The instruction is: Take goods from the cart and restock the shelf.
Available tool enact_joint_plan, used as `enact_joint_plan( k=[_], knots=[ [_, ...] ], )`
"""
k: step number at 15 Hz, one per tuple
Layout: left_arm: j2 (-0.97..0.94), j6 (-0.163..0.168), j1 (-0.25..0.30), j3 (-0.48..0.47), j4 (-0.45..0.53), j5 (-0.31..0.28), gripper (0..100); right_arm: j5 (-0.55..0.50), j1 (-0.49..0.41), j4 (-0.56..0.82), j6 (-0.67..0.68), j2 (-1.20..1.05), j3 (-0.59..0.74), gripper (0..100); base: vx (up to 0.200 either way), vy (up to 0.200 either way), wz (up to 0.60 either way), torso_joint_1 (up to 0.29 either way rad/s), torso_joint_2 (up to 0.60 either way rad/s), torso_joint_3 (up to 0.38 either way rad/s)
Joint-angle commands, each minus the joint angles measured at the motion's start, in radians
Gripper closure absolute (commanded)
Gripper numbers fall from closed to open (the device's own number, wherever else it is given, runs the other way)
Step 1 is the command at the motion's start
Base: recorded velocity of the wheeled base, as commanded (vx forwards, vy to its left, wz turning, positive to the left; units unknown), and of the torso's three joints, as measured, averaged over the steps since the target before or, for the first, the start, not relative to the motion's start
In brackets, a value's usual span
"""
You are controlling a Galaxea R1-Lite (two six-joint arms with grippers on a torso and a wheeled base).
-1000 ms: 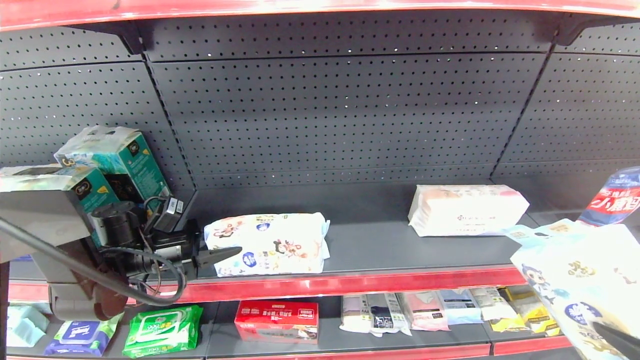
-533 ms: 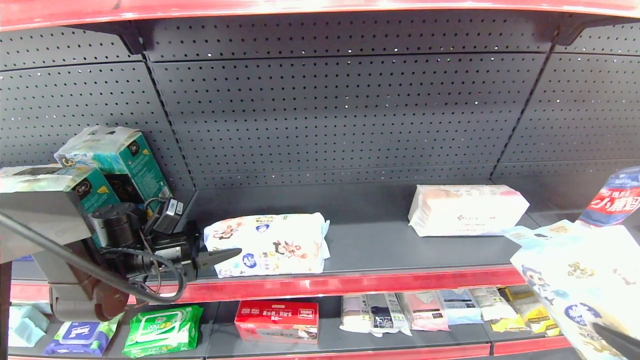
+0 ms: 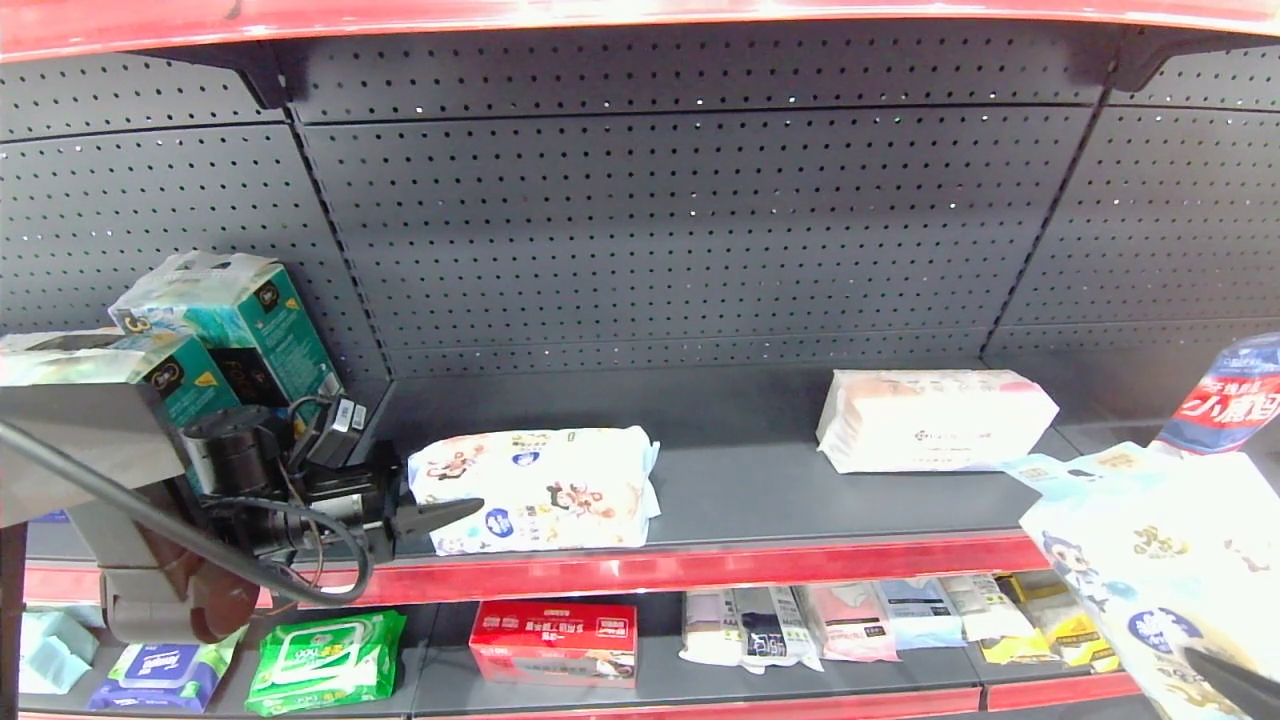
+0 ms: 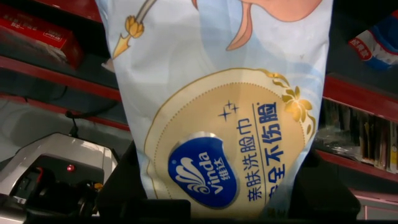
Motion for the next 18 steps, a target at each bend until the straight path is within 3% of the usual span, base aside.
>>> enact_joint_plan(
  k=[1,6,7,9,11,18],
  knots=[
    [0.017,-0.009,0.0,0.004,-0.023,0.0,0,0.0,0.0,0.0,0.0,0.002,0.001,100,0.0,0.0,0.0,0.0,0.0,0.0],
    [0.012,-0.025,-0.003,-0.001,-0.028,-0.001,0,0.0,0.0,0.0,0.0,0.002,0.001,100,0.0,0.0,0.0,0.0,0.0,0.0],
    [0.005,-0.043,-0.003,-0.001,-0.044,-0.001,0,0.002,0.0,0.0,0.0,0.002,0.001,100,0.0,0.0,0.0,0.0,0.0,0.0],
    [-0.035,-0.111,-0.011,0.001,-0.044,-0.003,0,0.003,0.0,0.0,0.0,0.003,0.001,100,0.0,0.0,0.0,0.0,0.0,0.0],
    [-0.061,-0.137,-0.018,-0.006,-0.044,-0.001,0,0.005,0.0,0.0,0.001,0.011,0.007,100,0.0,0.0,0.0,0.0,0.0,0.0],
    [-0.139,-0.141,-0.027,-0.032,-0.044,0.002,0,0.008,0.0,-0.002,0.001,0.015,0.01,100,0.0,0.0,0.0,0.0,0.0,0.0]
  ],
)
